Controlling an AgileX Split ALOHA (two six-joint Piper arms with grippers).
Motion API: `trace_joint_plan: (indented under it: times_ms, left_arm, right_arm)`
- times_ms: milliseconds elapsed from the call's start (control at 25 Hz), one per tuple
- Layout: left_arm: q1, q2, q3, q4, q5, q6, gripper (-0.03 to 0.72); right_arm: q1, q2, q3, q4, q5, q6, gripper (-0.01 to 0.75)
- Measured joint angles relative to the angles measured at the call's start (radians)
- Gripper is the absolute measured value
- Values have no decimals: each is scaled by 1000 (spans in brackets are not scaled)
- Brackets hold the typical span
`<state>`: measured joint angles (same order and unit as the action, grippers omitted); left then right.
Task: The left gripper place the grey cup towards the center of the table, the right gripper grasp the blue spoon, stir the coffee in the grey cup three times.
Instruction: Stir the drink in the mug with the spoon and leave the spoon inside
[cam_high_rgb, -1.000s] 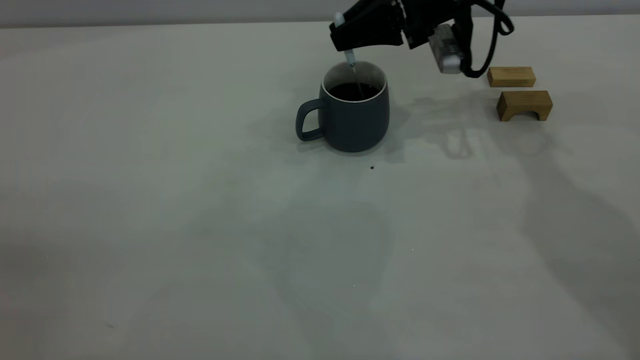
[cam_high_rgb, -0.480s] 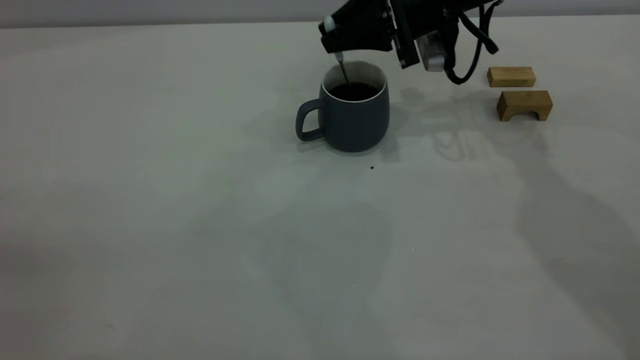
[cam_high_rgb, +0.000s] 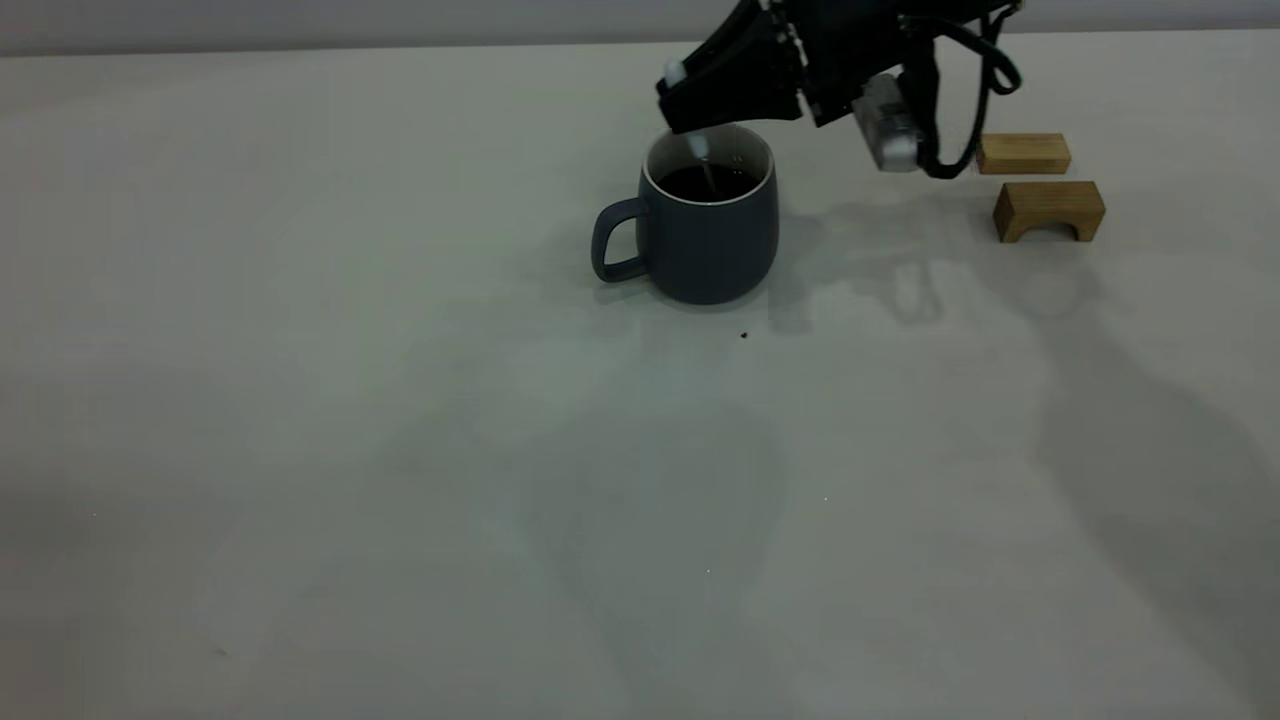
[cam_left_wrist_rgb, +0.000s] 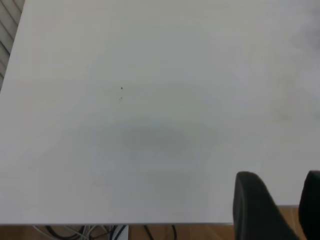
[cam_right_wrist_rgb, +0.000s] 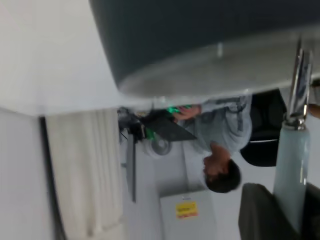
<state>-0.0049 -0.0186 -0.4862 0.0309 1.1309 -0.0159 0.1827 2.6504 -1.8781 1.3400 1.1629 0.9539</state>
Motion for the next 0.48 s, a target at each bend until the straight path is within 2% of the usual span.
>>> trace_joint_plan:
  times_ms: [240, 480]
  left_arm:
    - [0, 0, 0, 0, 0, 0, 297]
    - [0, 0, 0, 0, 0, 0, 297]
  right_arm:
    - [18, 0, 0, 36, -24, -252, 136]
    - [-8, 0, 0, -46, -38, -280, 136]
